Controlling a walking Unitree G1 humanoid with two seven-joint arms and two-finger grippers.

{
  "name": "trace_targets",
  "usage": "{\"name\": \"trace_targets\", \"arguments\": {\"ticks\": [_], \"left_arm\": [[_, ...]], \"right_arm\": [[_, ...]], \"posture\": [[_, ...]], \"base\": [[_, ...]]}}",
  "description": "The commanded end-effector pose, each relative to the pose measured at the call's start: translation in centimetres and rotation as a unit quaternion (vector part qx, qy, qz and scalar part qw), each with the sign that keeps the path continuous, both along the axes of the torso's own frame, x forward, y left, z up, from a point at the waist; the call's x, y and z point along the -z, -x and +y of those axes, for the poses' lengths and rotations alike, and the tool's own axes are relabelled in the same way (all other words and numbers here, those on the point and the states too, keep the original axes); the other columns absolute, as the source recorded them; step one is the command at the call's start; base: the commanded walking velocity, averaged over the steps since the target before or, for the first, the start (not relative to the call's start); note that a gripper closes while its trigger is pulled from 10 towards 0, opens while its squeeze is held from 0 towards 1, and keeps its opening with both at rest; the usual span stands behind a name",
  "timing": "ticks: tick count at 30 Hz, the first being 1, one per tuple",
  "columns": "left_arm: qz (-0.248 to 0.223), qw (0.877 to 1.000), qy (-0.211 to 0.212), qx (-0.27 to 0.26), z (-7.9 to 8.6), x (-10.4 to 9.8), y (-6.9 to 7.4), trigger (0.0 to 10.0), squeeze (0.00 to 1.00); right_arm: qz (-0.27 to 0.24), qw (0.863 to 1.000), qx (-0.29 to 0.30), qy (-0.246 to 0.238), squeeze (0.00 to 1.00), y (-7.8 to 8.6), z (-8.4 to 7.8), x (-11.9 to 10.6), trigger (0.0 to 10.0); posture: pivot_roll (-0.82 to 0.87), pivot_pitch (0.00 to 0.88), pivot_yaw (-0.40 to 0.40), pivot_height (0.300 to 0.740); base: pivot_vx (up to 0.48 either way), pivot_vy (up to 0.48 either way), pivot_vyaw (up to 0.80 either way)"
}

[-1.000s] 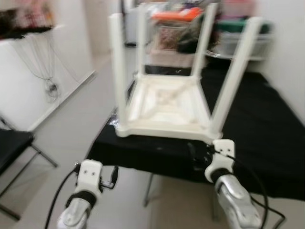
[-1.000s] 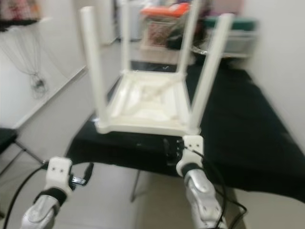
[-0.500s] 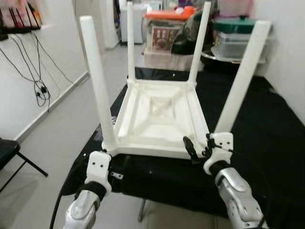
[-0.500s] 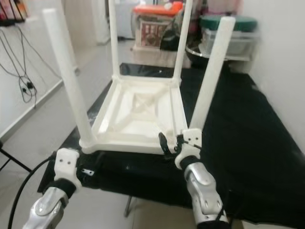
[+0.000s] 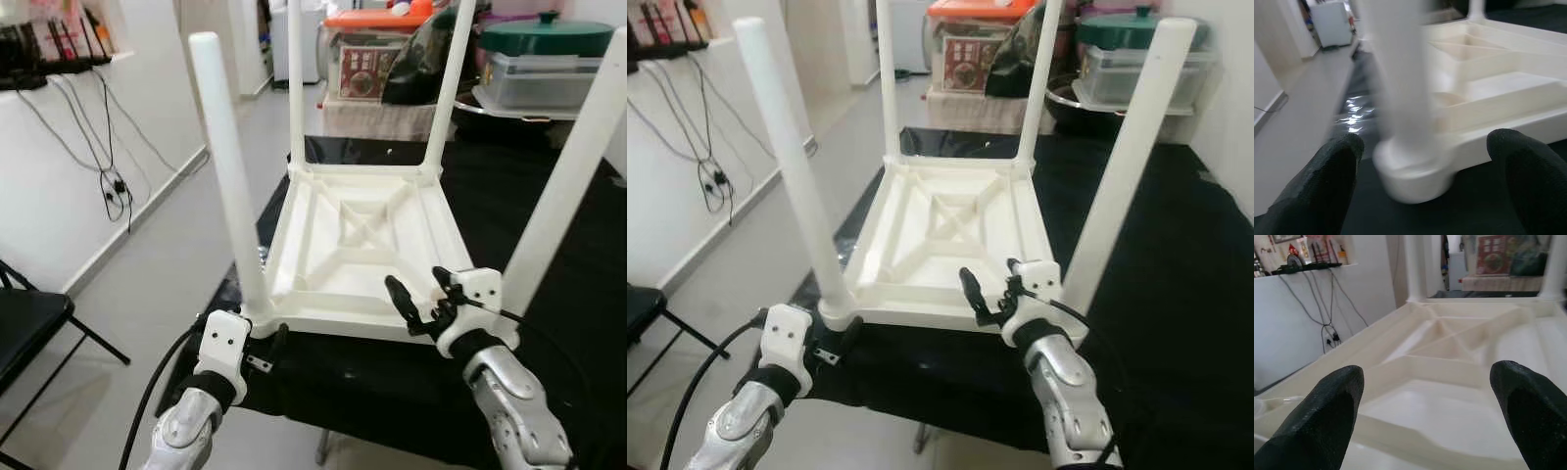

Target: Building children table

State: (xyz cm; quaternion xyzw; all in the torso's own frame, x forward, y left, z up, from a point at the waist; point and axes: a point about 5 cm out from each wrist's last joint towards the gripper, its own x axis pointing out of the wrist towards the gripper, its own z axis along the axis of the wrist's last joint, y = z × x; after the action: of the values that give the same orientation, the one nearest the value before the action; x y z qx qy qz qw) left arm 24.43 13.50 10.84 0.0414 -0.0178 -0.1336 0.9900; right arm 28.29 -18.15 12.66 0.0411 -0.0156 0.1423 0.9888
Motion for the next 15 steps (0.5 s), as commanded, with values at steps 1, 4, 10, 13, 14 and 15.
{"name": "trace_targets", "arguments": {"ticks": [1, 4, 10, 13, 14, 15], "left_arm": [[0.009, 1.0, -0.015, -0.002, 0.4, 0.4, 0.1, 10.0, 0.0], [0.003, 1.0, -0.013, 0.0, 0.3, 0.1, 0.0, 10.0, 0.0], [-0.007, 1.0, -0.011, 0.008, 0.1, -0.4, -0.3, 10.0, 0.0], [-0.013, 1.0, -0.013, 0.009, 0.1, -0.6, -0.5, 10.0, 0.0], [-0.013, 1.0, -0.013, 0.009, 0.1, -0.6, -0.5, 10.0, 0.0], [-0.015, 1.0, -0.013, 0.009, 0.1, -0.7, -0.6, 10.0, 0.0]], "right_arm": [[-0.004, 1.0, -0.026, -0.017, 0.0, 0.1, 1.1, -0.3, 10.0], [-0.005, 0.999, -0.042, -0.031, 0.0, 0.3, 1.5, -0.6, 10.0], [-0.018, 0.998, -0.046, -0.045, 0.0, 0.3, 1.4, -1.5, 10.0], [-0.024, 0.998, -0.033, -0.057, 0.0, 0.1, 0.8, -2.1, 10.0], [-0.024, 0.998, -0.033, -0.057, 0.0, 0.1, 0.8, -2.1, 10.0], [-0.027, 0.998, -0.027, -0.056, 0.0, 0.0, 0.6, -2.3, 10.0]], "posture": [[0.07, 0.0, -0.016, 0.74], [0.06, 0.0, -0.009, 0.74], [0.06, 0.0, -0.006, 0.74], [0.05, 0.0, -0.004, 0.74], [0.05, 0.0, -0.004, 0.74], [0.05, 0.0, -0.004, 0.74]], "base": [[0.0, 0.48, 0.0], [0.0, 0.32, 0.0], [0.0, 0.0, -0.8], [0.0, 0.0, -0.8], [0.0, 0.0, -0.8], [0.0, 0.0, -0.8]]}}
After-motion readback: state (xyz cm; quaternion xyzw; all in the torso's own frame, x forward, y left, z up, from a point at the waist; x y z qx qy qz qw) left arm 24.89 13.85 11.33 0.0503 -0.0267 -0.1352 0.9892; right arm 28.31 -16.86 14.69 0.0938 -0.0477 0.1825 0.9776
